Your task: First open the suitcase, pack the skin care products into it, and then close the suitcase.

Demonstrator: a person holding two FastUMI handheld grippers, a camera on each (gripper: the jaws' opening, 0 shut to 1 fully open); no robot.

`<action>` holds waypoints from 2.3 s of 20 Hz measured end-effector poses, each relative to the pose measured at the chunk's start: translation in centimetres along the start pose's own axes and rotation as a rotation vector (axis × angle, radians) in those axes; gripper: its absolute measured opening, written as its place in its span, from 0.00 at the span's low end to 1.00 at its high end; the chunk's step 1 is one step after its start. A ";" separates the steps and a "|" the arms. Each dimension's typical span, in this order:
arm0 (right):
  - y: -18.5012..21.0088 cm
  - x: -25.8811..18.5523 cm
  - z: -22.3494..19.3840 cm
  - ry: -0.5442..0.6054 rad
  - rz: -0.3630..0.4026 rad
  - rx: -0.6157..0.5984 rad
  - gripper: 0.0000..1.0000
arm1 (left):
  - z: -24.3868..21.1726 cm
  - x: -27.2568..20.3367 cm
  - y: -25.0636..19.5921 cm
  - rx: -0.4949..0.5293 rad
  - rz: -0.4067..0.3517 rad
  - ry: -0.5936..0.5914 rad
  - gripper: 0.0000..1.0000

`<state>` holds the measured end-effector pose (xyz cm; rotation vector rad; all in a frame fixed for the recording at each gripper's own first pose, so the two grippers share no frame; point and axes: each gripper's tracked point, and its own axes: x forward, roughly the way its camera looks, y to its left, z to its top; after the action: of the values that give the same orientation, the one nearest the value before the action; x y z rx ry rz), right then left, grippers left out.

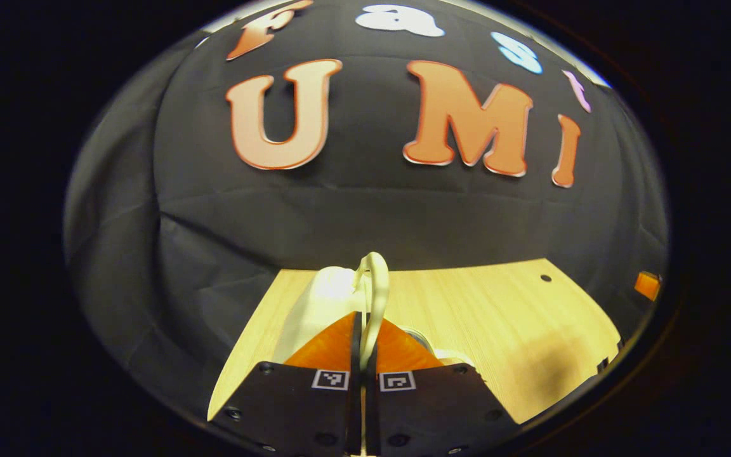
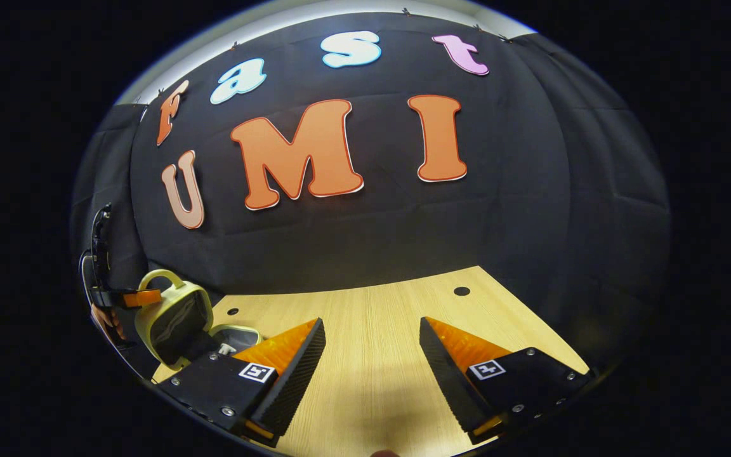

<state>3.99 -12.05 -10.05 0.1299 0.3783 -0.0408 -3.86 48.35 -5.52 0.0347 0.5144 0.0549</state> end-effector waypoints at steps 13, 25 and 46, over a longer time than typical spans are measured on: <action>-6.1 -2.4 -1.9 0.042 -0.030 0.026 0.96 | -10.4 5.5 -11.7 0.317 0.023 0.201 0.04; -8.9 -3.5 -1.9 0.043 -0.039 -0.014 0.96 | -12.4 4.6 -21.2 0.590 -0.014 0.097 0.52; -2.9 -5.4 4.5 -0.275 0.094 -0.133 0.96 | 5.3 -11.0 -28.0 0.054 -0.077 -0.456 0.99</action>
<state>0.43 -15.47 -4.26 0.0101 0.0990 0.0589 -9.60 19.63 3.16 0.0782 0.0613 -0.0420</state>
